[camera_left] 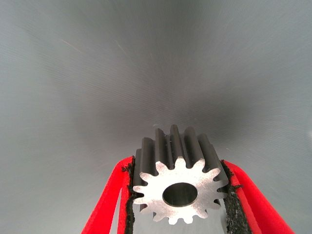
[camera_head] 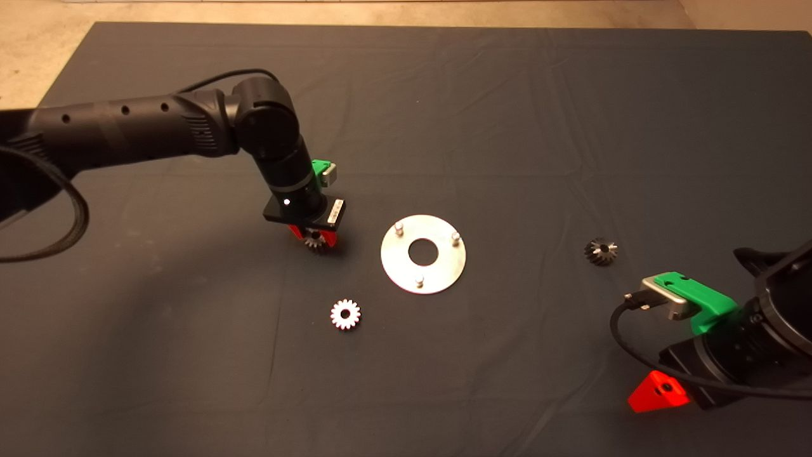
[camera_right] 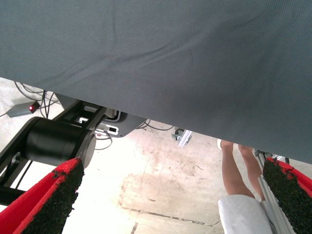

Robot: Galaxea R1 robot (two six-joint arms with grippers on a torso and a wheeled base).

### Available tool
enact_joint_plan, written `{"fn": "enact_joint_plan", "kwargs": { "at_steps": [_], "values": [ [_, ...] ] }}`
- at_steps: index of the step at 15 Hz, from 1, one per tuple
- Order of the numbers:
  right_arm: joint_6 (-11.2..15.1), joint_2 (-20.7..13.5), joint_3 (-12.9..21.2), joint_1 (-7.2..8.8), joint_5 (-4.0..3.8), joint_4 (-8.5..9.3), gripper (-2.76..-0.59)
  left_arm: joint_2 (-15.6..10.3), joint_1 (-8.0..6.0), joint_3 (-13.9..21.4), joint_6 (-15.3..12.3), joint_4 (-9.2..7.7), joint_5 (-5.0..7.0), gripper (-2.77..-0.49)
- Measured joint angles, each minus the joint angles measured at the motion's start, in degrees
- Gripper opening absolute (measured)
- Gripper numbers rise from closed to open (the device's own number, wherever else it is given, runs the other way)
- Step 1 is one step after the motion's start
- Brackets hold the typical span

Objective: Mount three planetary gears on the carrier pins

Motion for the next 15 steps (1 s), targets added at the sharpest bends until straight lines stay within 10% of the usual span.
{"fn": "enact_joint_plan", "kwargs": {
  "at_steps": [4,12,15],
  "values": [
    [0.0,0.0,0.0,0.0,0.0,0.02,-0.63,2.7,-7.3,0.2,-0.3,-3.1,3.28,-2.3],
    [0.0,0.0,0.0,0.0,0.0,0.0,-0.63,4.4,-6.79,3.7,-18.2,-4.24,3.36,-2.31],
    [0.0,0.0,0.0,0.0,0.02,0.0,-0.63,6.3,-6.78,4.8,-20.0,-4.27,2.88,-2.31]
  ]
}}
